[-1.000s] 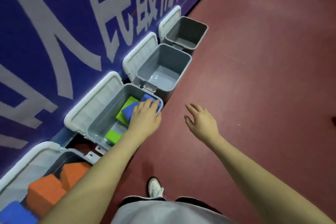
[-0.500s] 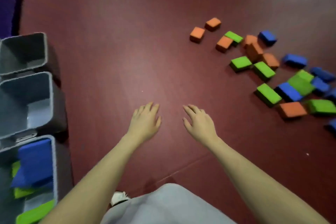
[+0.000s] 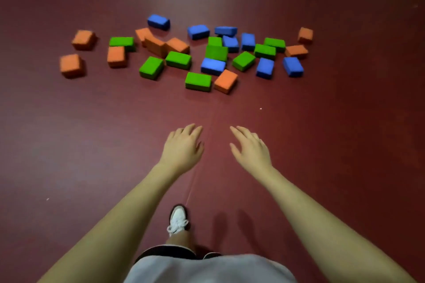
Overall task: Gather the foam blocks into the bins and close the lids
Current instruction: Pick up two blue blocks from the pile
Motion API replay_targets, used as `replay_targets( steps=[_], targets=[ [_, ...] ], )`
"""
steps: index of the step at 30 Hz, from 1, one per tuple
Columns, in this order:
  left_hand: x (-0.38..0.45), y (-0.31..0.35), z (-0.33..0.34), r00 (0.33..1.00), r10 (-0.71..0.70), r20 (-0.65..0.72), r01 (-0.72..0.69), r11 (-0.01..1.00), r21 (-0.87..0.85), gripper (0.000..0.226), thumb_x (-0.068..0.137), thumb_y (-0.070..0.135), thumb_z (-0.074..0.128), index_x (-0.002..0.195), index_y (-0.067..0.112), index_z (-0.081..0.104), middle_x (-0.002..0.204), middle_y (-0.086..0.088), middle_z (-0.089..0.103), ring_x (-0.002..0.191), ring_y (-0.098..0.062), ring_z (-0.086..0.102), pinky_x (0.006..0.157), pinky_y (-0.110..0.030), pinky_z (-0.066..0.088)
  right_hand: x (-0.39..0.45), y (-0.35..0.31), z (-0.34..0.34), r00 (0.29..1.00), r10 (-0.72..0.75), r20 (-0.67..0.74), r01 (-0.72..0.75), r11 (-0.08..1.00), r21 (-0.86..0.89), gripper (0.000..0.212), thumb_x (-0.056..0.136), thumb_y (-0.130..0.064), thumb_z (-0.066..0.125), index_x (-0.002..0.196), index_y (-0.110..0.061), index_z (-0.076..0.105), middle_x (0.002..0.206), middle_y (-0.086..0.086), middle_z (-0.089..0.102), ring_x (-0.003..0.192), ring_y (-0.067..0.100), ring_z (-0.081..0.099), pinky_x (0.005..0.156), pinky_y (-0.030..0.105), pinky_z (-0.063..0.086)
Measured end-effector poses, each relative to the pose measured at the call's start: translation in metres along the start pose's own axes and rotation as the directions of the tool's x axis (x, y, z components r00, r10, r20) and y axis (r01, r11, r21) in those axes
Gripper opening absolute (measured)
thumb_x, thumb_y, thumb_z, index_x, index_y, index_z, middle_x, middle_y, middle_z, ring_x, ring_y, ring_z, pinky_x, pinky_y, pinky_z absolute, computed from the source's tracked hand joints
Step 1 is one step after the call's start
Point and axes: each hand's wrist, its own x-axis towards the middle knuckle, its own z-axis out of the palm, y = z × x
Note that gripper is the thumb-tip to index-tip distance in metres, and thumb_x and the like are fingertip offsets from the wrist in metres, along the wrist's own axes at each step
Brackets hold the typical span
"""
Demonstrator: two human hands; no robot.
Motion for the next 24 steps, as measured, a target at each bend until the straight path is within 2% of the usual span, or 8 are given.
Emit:
replay_targets(
  steps=[5, 10, 18, 24],
  targets=[
    [0.088, 0.03, 0.006, 0.987, 0.152, 0.044, -0.152, 0.988, -0.008, 0.048, 0.096, 0.033, 0.047, 0.14, 0.015, 0.045, 0.145, -0.007, 0.044, 0.122, -0.034, 0.048, 0.096, -0.037, 0.035, 0.029, 0.043, -0.013, 0.986, 0.164, -0.022, -0.163, 0.986, 0.013, 0.054, 0.097, -0.032, 0.048, 0.149, -0.027, 0.033, 0.152, -0.004, 0.035, 0.129, 0.024, 0.042, 0.103, 0.034, 0.034],
    [0.189, 0.033, -0.001, 0.976, 0.217, 0.033, -0.216, 0.976, -0.03, 0.048, 0.095, 0.031, 0.049, 0.14, 0.014, 0.046, 0.144, -0.008, 0.045, 0.12, -0.035, 0.048, 0.095, -0.038, 0.035, 0.104, 0.07, -0.03, 0.963, 0.264, -0.051, -0.264, 0.964, 0.013, 0.053, 0.098, -0.033, 0.046, 0.149, -0.029, 0.032, 0.152, -0.006, 0.034, 0.129, 0.023, 0.041, 0.103, 0.034, 0.033],
    [0.337, 0.024, -0.031, 0.961, 0.274, 0.024, -0.273, 0.962, -0.03, 0.047, 0.094, 0.03, 0.051, 0.138, 0.012, 0.048, 0.141, -0.009, 0.047, 0.116, -0.036, 0.051, 0.092, -0.04, 0.038, 0.244, 0.092, -0.077, 0.951, 0.285, -0.123, -0.288, 0.958, -0.004, 0.053, 0.098, -0.033, 0.047, 0.148, -0.029, 0.033, 0.152, -0.006, 0.034, 0.128, 0.023, 0.042, 0.103, 0.034, 0.034],
    [0.432, 0.038, -0.027, 0.96, 0.275, 0.046, -0.273, 0.961, -0.049, 0.048, 0.095, 0.03, 0.05, 0.14, 0.013, 0.046, 0.145, -0.01, 0.044, 0.123, -0.035, 0.047, 0.098, -0.039, 0.035, 0.325, 0.134, -0.099, 0.947, 0.293, -0.133, -0.297, 0.955, -0.011, 0.052, 0.099, -0.034, 0.045, 0.149, -0.029, 0.031, 0.153, -0.007, 0.032, 0.13, 0.021, 0.039, 0.103, 0.034, 0.031]
  ],
)
